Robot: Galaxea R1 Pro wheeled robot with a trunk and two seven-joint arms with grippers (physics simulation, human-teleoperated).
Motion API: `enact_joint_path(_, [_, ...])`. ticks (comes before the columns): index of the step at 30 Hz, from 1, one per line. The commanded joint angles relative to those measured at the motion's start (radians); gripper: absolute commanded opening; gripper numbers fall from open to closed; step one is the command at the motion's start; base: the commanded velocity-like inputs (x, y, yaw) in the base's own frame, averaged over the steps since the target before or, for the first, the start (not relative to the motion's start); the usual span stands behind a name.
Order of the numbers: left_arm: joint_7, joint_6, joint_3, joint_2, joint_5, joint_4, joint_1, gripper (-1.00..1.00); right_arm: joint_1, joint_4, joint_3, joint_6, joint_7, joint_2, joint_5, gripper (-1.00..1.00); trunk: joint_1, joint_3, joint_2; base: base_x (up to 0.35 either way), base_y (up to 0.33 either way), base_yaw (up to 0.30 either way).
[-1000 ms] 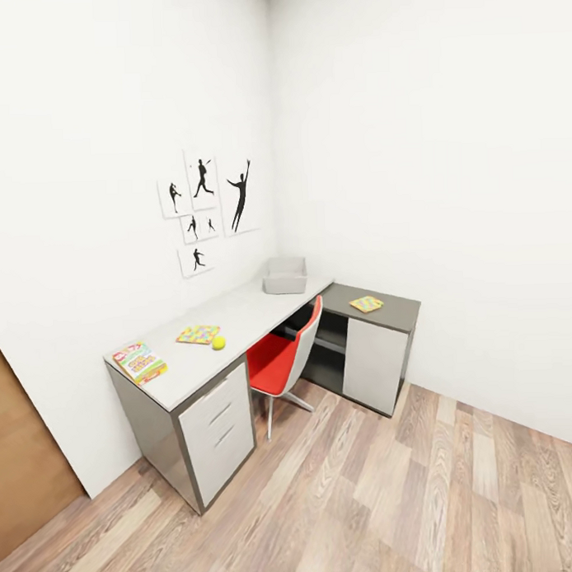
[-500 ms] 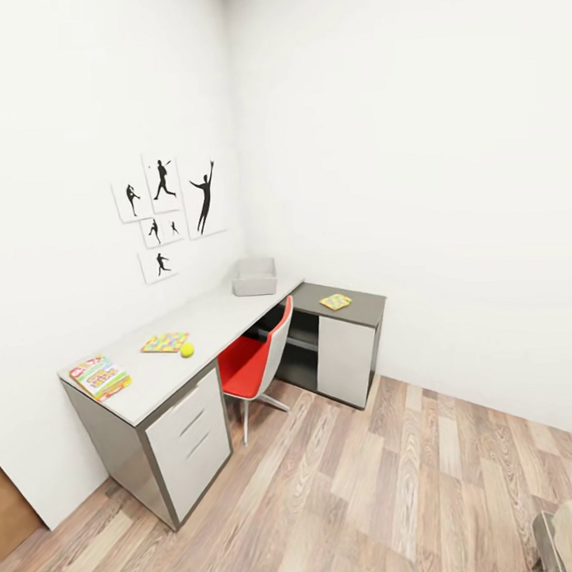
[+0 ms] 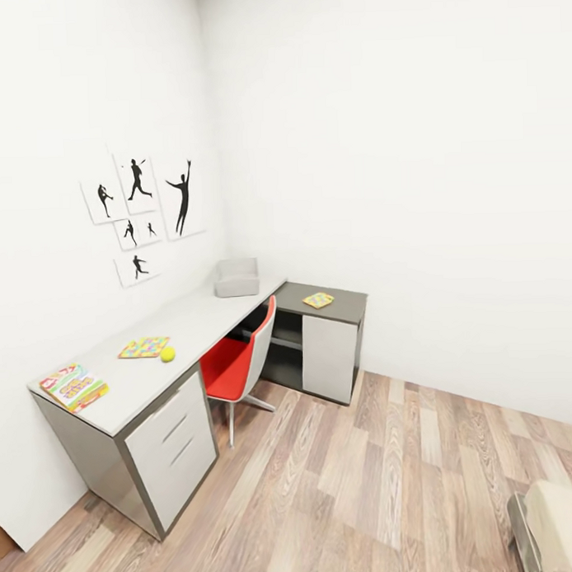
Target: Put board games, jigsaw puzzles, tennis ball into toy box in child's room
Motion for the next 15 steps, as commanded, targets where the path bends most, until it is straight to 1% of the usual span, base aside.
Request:
enact_joint_path(1, [0.000,-0.003,-0.001,0.000,-0.001,0.000,0.000,1.00,0.000,0.000,-0.001,-0.003,0.000,0.000,-0.002,1.00,0.001,-0.002,-0.002,0.000,0.000,-0.155])
enact_joint_path(8, [0.000,-0.003,-0.001,0.000,-0.001,0.000,0.000,1.00,0.000,0.000,-0.001,-0.018,0.000,0.000,-0.002,1.00,0.001,-0.005,-0.002,0.000,0.000,-0.162])
enact_joint_path(15, [0.000,-0.003,0.000,0.000,-0.001,0.000,0.000,1.00,0.000,0.000,-0.002,-0.023,0.000,-0.001,-0.002,1.00,0.001,-0.005,-0.002,0.000,0.000,-0.241])
